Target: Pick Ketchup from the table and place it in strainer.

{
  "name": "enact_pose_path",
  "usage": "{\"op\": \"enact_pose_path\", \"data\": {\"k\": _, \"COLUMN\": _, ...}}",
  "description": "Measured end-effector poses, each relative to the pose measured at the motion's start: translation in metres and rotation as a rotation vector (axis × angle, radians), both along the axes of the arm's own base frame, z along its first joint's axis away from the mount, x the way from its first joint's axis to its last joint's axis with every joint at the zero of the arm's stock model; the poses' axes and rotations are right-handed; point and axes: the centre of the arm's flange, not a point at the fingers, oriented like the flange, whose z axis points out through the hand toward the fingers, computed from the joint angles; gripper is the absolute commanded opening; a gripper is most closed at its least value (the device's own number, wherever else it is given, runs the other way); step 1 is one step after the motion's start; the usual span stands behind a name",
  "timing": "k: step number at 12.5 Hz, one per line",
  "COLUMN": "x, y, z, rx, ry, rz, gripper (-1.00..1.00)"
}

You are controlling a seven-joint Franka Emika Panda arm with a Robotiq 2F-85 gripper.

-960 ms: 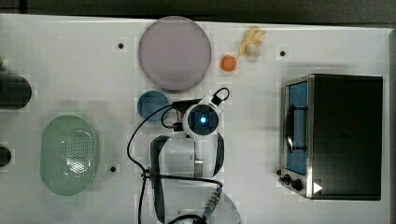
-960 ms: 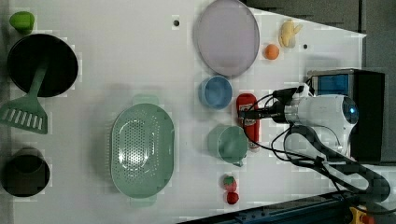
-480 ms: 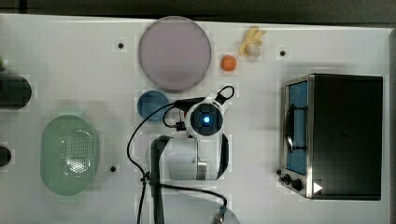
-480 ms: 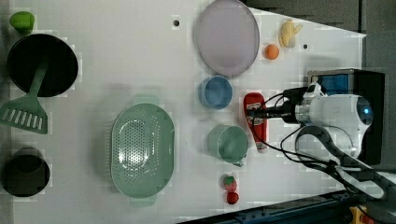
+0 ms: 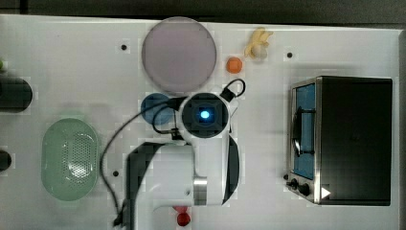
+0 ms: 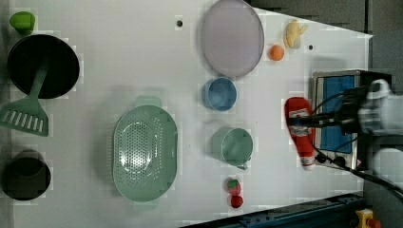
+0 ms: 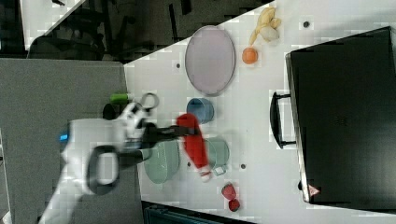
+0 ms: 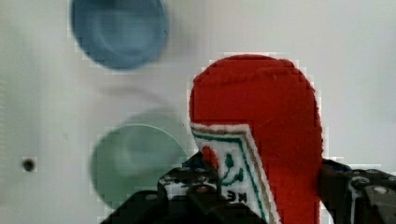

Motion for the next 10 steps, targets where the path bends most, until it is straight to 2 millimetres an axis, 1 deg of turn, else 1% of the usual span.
{"op": "enact_pose_path", "data": {"k": 1, "x": 0.005, "y": 0.013, "z": 0.037, "rx": -0.007, "ry": -0.050, "rz": 0.005, "gripper": 0.16}}
{"op": "enact_pose_path", "data": {"k": 2, "x": 0.012, "y": 0.030, "z": 0.068, "rx": -0.007, "ry": -0.117, "rz": 0.015, "gripper": 0.16}}
{"op": "enact_pose_path", "data": {"k": 3, "x": 0.017, "y": 0.050, "z": 0.089, "rx": -0.003, "ry": -0.162, "rz": 0.021, "gripper": 0.16}}
{"op": "enact_pose_path", "data": {"k": 4, "x": 0.019, "y": 0.072, "z": 0.101, "rx": -0.001, "ry": -0.186, "rz": 0.025, "gripper": 0.16}}
{"op": "enact_pose_path", "data": {"k": 5, "x": 0.014, "y": 0.095, "z": 0.101, "rx": 0.000, "ry": -0.183, "rz": 0.019, "gripper": 0.16}}
{"op": "enact_pose_path", "data": {"k": 6, "x": 0.007, "y": 0.119, "z": 0.094, "rx": 0.002, "ry": -0.165, "rz": 0.006, "gripper": 0.16}}
{"op": "enact_pose_path", "data": {"k": 8, "x": -0.006, "y": 0.167, "z": 0.070, "rx": -0.002, "ry": -0.120, "rz": -0.021, "gripper": 0.16}}
{"op": "enact_pose_path", "data": {"k": 10, "x": -0.022, "y": 0.220, "z": 0.040, "rx": 0.006, "ry": -0.095, "rz": -0.043, "gripper": 0.16}}
